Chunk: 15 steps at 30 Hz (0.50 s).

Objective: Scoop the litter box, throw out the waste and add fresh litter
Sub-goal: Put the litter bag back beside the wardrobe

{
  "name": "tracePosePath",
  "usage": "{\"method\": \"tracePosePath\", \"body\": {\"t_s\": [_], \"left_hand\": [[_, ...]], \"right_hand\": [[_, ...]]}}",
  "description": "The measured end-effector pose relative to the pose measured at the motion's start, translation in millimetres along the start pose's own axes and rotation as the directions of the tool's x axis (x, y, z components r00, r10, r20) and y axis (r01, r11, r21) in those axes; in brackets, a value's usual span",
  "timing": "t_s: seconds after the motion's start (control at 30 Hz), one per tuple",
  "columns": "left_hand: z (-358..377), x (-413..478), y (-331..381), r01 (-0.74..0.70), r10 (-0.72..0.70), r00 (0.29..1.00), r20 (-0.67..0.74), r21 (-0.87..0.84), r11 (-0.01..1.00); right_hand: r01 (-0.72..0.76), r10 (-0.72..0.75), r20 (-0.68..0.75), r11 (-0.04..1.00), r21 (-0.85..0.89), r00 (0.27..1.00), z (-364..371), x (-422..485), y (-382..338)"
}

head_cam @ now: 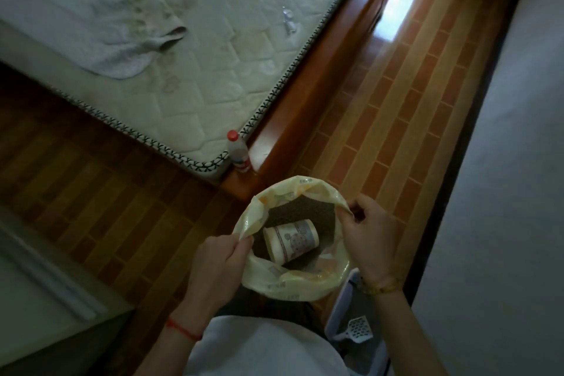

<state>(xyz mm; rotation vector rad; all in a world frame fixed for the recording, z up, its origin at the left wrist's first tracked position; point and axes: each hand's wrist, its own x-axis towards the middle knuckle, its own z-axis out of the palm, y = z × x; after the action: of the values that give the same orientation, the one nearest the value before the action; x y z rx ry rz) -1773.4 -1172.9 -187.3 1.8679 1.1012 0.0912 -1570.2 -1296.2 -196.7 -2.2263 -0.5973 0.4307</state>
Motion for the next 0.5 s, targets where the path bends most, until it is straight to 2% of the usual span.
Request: {"method": "tracePosePath", "body": {"t_s": [0.17, 0.5], "left_hand": [[-43.9, -11.8, -33.1, 0.124, -0.126, 0.985, -0.12, -0.025, 0.992], [-161.1, -28.5, -114.2, 0.311, -0.333, 0.878, -0.344, -0.118, 0.943]], "right_hand": [[0.098, -0.093, 0.182, 0.995, -0.019, 0.979, 50.3, 8.2, -48.4], [0.368, -0.343, 0.365, 0.93, 0.001, 0.865, 184.2, 1.4, -177.1]]}}
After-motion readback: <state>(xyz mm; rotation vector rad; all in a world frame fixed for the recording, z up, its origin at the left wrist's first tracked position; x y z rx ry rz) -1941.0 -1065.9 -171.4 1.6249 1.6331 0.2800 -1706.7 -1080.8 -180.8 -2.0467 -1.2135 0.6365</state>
